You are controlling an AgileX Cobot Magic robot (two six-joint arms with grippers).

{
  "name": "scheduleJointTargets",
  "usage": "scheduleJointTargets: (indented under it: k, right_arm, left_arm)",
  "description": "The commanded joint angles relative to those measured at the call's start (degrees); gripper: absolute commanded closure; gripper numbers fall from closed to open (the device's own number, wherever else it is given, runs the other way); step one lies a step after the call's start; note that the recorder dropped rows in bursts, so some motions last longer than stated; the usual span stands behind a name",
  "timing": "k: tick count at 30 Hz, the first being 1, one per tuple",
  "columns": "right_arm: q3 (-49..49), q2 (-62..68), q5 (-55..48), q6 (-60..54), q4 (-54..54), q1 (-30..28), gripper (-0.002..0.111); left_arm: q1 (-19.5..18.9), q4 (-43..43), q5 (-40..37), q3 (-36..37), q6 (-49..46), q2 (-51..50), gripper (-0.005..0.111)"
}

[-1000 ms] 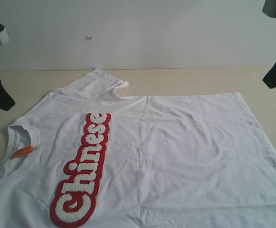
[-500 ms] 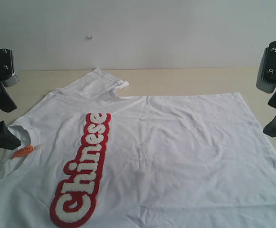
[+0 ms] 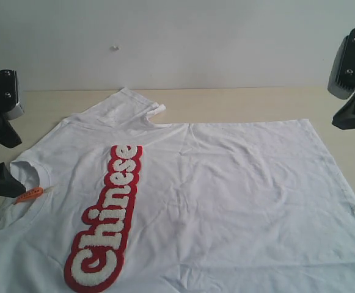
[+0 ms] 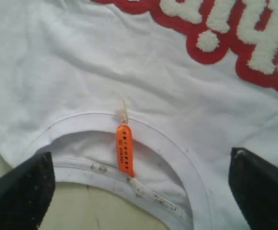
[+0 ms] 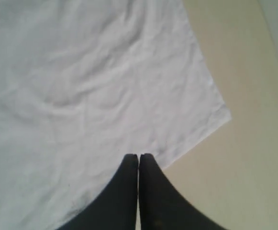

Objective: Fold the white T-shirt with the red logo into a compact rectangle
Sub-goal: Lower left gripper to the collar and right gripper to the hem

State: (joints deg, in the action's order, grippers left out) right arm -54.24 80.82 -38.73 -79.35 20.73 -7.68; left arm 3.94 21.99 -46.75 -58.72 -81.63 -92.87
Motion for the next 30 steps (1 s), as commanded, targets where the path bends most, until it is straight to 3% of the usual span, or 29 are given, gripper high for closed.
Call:
scheduleJointTargets:
  k: [1, 5, 7, 14, 15, 18, 19, 22, 25, 30]
  right_arm:
    - [0.31, -0.94, 1.67, -5.89, 7.85, 0.02, 0.108]
    - [0.31, -2.22, 4.03, -2.93, 15.26, 0.02, 0.108]
    - [0.31, -2.48, 7.54, 3.98, 19.76, 0.02, 0.108]
    - [0.31, -2.48, 8.5, 7.61, 20.98, 0.02, 0.106]
    - [0.31, -2.48, 8.38, 7.61, 20.8, 0.02, 0.102]
    - [0.31, -1.94, 8.28, 6.26, 21.76, 0.02, 0.074]
    - [0.31, -1.68, 8.39, 4.78, 22.08, 0.02, 0.055]
    - [0.31, -0.8, 8.96, 2.29, 22.78, 0.02, 0.019]
    - [0.31, -0.21, 8.02, -2.85, 23.21, 0.02, 0.008]
    - [0.31, -0.88, 9.13, -6.21, 16.81, 0.02, 0.007]
  left_arm:
    - [0.16, 1.04, 0.58, 0.24, -0.83, 0.11, 0.012]
    - [0.16, 1.2, 0.58, 0.24, -0.83, 0.11, 0.012]
    - [0.16, 1.2, 0.58, 0.24, -0.83, 0.11, 0.012]
    - [0.16, 1.2, 0.58, 0.24, -0.83, 0.11, 0.012]
    - [0.16, 1.2, 0.58, 0.24, -0.83, 0.11, 0.012]
    - [0.16, 1.2, 0.58, 0.24, -0.83, 0.11, 0.012]
    - [0.16, 1.2, 0.58, 0.24, -0.83, 0.11, 0.012]
    - [0.16, 1.2, 0.58, 0.24, -0.83, 0.11, 0.012]
    - [0.16, 1.2, 0.58, 0.24, -0.83, 0.11, 0.012]
    - [0.16, 1.2, 0.58, 0.24, -0.83, 0.11, 0.012]
